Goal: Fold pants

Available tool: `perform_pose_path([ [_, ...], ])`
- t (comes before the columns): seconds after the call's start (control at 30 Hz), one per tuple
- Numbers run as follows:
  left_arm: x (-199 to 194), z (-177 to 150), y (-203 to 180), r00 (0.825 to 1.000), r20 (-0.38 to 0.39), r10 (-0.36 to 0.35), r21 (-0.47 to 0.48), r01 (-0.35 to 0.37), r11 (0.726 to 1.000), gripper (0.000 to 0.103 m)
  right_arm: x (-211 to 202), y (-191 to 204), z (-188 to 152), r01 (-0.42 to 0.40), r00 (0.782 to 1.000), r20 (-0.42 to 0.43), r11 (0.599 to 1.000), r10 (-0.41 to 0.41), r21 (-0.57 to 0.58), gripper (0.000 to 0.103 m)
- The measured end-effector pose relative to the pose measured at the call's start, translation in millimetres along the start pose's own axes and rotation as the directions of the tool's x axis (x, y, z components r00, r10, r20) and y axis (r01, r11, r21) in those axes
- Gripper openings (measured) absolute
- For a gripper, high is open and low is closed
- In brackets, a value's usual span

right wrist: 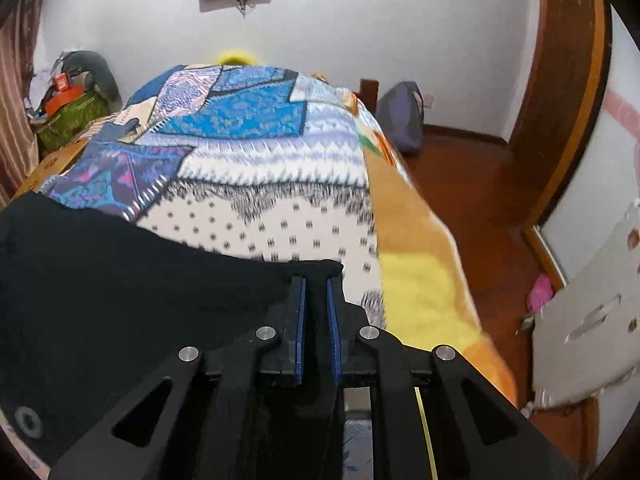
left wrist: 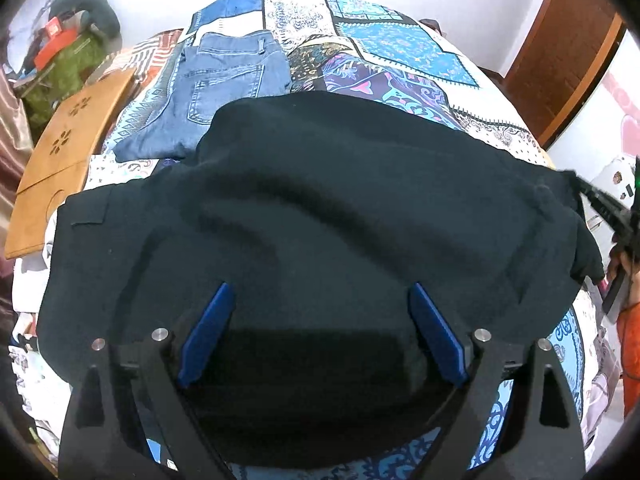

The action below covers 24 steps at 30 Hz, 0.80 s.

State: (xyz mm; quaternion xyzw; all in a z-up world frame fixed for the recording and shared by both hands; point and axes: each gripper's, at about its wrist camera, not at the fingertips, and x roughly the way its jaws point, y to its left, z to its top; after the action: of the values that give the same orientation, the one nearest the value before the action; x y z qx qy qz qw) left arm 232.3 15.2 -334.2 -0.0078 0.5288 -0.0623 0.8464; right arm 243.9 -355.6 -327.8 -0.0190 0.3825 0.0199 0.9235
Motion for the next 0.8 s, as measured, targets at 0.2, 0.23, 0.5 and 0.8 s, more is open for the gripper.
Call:
perform_pose_path([
  [0.2, -3.2, -0.1, 2.6, 1.0, 0.004, 0.002, -0.009, -0.002, 1.0, 0.091, 23.2, -0.6, 17.0, 0.053, 0.998, -0.024, 0.998, -0.054, -0.04, 0.009],
  [0.23, -6.6, 0.3, 5.5, 1.0, 0.01, 0.012, -0.015, -0.012, 1.0, 0.091, 34.0, 0.6, 15.4, 0.055, 0.997, -0.057, 0.997, -0.058, -0.049, 0.009],
  [0.5, -59.2, 11.1, 76.8, 0.981, 0.135, 0.139, -0.125, -0.122, 0.985, 0.091, 52.5, 21.4, 25.0, 0.03, 0.981, -0.187, 0.995, -0.047, -0.097, 0.015],
  [0.8, -49.4, 37.9, 211.9, 0.958, 0.086, 0.274, -0.277, -0.241, 0.93, 0.091, -10.6, 139.0, 95.9, -0.258, 0.966, -0.038, 0.933, 0.257, -0.249, 0.043],
])
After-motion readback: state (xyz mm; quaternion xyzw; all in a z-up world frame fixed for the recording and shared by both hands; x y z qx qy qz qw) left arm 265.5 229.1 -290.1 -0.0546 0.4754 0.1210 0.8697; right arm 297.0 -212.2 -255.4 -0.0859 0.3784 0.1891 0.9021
